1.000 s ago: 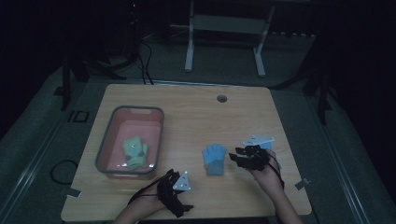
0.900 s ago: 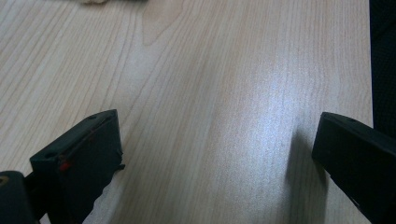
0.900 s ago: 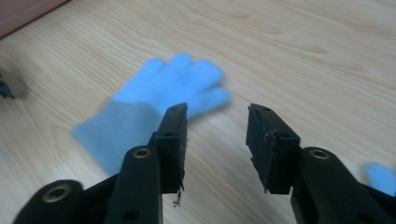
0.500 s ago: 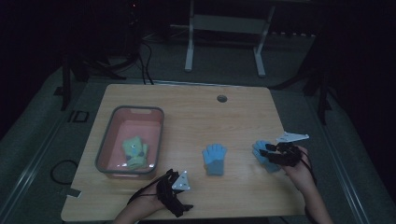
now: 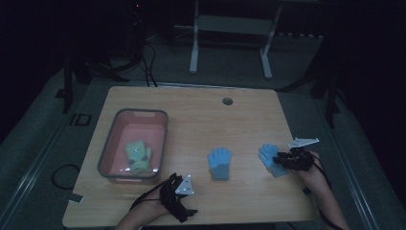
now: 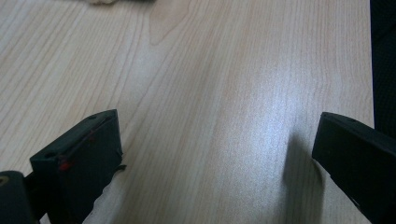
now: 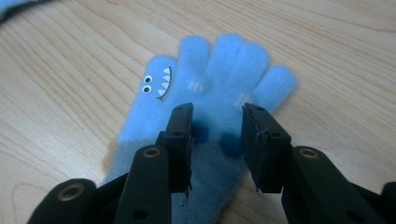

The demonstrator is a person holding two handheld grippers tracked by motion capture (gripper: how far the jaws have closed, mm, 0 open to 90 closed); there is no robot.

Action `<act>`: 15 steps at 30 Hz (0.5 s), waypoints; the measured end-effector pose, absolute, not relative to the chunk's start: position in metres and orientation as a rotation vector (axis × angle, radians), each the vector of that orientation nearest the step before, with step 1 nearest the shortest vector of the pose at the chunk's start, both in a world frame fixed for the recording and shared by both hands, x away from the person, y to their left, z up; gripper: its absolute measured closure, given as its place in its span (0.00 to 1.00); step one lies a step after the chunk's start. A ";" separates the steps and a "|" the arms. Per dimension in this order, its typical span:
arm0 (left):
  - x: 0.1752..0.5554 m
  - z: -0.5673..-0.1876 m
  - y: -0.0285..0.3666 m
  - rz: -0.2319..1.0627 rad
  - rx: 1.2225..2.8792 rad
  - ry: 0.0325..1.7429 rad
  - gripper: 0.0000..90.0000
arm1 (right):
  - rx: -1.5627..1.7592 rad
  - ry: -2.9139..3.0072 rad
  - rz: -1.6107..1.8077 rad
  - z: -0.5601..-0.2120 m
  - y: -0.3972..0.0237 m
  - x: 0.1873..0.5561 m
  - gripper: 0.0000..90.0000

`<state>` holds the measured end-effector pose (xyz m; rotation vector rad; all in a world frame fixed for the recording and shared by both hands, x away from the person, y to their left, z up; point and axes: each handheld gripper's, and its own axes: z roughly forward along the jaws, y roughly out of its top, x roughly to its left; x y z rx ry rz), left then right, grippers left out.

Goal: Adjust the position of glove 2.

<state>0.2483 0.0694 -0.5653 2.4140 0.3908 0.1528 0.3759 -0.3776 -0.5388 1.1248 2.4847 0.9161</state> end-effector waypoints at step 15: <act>0.248 -0.565 0.069 0.164 2.416 0.387 0.02 | 1.236 2.382 0.881 -0.520 -0.346 0.358 0.94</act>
